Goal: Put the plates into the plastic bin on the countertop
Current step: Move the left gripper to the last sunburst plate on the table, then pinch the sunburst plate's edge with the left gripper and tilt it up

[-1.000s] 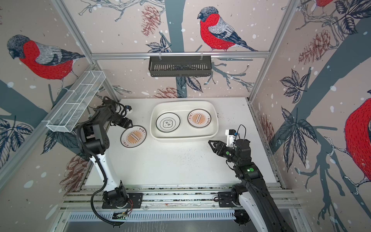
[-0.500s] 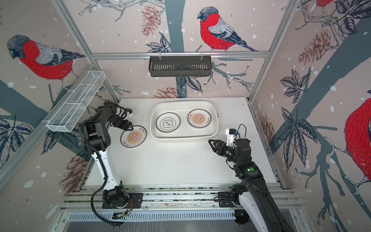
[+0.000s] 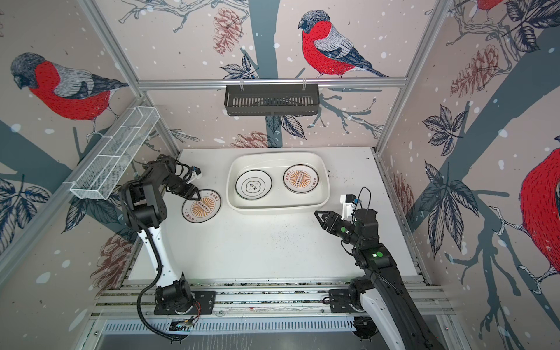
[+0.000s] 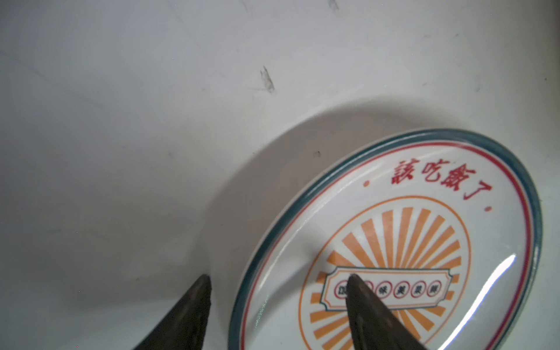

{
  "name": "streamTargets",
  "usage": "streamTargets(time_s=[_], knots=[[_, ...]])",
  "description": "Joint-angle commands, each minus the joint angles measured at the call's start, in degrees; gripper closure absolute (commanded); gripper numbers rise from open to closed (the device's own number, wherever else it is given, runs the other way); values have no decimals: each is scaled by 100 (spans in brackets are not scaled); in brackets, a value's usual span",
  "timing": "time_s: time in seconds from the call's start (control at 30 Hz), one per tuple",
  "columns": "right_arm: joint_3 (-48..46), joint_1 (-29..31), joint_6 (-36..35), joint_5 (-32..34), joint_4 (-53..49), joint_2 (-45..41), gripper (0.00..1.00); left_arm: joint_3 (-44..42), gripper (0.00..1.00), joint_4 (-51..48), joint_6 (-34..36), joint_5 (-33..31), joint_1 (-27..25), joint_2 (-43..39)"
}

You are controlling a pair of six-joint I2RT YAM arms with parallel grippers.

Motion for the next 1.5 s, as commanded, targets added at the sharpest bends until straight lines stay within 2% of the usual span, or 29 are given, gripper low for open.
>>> streamTargets(time_s=[0.0,0.2,0.53,1.3,1.47], knots=[[43,2,8,53,169,0,48,-65,31,-412,306,204,32,-118],[34,3,47,-7,252,0,48,-264,33,-697,481,407,41,-334],[33,3,71,-67,331,59,48,-933,34,-569,553,551,179,-529],[-206,10,208,-84,524,30,48,-1414,48,-770,438,2093,803,-391],[-309,12,302,-119,664,3,48,-1563,51,-712,464,2214,911,-406]])
